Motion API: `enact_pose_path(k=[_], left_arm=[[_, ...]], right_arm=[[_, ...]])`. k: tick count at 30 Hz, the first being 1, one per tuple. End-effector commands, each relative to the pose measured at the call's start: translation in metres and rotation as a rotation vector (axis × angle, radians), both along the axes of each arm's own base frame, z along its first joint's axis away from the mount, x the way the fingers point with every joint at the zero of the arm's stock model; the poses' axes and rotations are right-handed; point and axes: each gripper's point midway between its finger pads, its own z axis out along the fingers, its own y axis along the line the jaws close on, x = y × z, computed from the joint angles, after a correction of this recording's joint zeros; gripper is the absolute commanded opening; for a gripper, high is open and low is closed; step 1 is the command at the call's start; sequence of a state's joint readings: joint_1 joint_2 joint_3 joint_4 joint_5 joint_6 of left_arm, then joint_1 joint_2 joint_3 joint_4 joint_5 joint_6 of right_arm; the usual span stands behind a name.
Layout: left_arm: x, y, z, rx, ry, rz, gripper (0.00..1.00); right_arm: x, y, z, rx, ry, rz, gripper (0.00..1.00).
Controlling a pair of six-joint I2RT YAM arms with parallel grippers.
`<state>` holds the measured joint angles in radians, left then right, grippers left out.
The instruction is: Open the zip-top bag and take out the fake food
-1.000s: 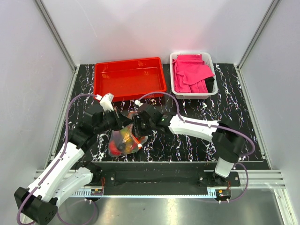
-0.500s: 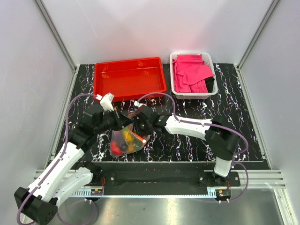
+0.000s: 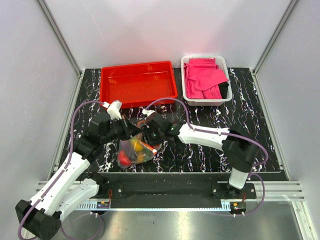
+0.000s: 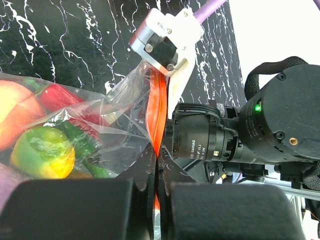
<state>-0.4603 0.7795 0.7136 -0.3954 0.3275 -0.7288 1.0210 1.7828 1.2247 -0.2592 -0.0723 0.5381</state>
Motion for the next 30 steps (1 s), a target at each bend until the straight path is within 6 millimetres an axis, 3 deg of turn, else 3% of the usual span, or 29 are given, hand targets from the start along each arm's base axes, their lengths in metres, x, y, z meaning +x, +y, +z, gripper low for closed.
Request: enact_pose_path(k=[1,10,14,20,26,30], left_arm=[[0.006,0.000,0.010,-0.001,-0.061,0.001,0.00],[0.012,-0.004,0.014,0.009,-0.065,-0.010,0.00],[0.013,-0.004,0.018,0.004,-0.069,-0.010,0.00],[0.014,-0.005,0.022,-0.011,-0.075,-0.006,0.00],[0.012,-0.003,0.017,0.004,-0.066,-0.003,0.00],[0.011,0.000,0.014,0.015,-0.064,0.007,0.00]], right_arm=[[0.014,0.007,0.034,0.037,-0.111,0.041,0.48],[0.033,0.002,0.038,-0.008,-0.167,0.048,0.54],[0.037,-0.004,0.021,-0.036,-0.139,0.041,0.54],[0.035,0.007,-0.011,-0.061,-0.083,0.078,0.55],[0.037,0.014,-0.021,-0.052,-0.085,0.102,0.60],[0.033,0.015,-0.017,-0.033,-0.077,0.109,0.55]])
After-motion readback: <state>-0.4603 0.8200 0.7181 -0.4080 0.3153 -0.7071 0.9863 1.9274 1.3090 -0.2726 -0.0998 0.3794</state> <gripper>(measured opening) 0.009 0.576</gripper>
